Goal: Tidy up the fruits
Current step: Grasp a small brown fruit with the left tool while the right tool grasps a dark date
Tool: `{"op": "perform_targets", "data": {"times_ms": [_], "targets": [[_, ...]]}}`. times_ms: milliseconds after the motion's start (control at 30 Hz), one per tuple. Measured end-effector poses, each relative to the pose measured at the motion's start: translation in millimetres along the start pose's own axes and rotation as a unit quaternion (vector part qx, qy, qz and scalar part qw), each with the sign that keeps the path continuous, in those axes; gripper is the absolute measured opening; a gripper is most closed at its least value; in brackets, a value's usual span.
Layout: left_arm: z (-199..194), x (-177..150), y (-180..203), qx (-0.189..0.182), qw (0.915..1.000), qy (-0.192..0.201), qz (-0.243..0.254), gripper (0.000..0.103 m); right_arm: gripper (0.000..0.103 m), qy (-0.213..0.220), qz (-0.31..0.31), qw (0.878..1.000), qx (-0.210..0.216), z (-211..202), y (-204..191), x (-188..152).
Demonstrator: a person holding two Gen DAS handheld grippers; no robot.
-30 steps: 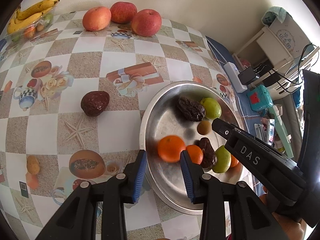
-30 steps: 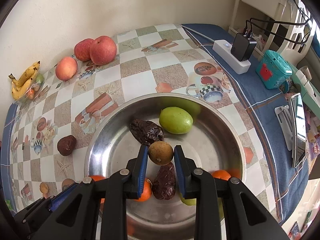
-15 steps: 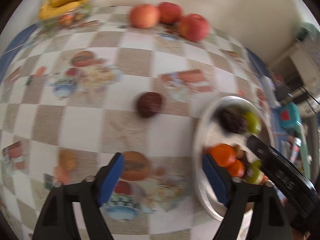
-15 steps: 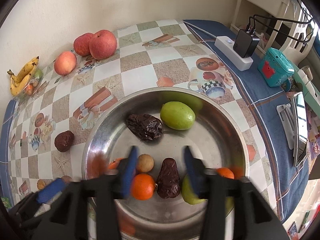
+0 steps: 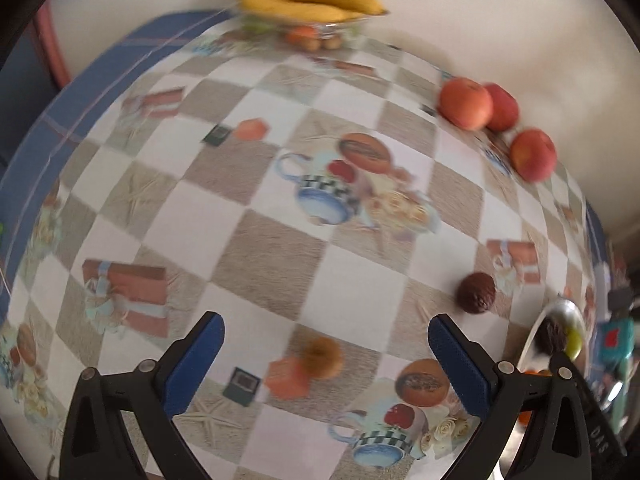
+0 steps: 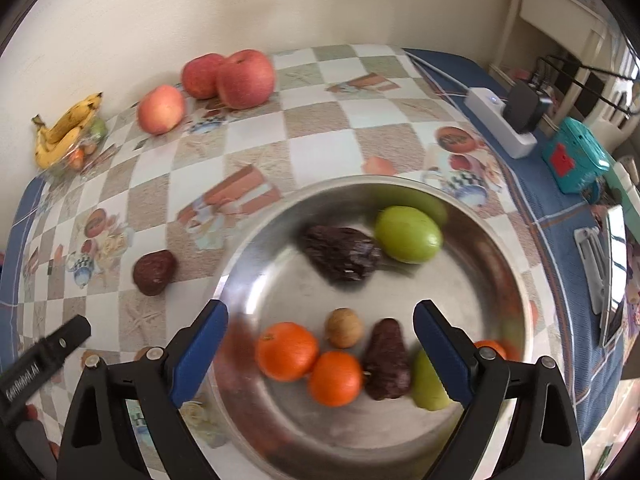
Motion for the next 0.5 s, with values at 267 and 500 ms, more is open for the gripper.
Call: {"op": "perform_targets", "data": {"times_ms": [267,500], "targets": [[10.5,-8.5,-40.6,-0.021,0.9969,-0.046,-0.060,0.099,0.094,0.000,-0.028,0.998,0.063,4.1,-48.2,4.0],[20.9,-20.9,-30.4,-0.051,0.9939,-0.083,-0.052,0.081,0.094,0.011,-0.052,0.994,0.093,7.5,-85.7,9.2]]}}
Point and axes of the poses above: each gripper's, at about its wrist camera, not at the fingertips, and z roughly the way its jaws point, y to its right, x to its top, the point moved 5 cm from there along z, roughly the way its jaws point, and after that the axes turned 5 degrees about -y, right-handed, at the moved point
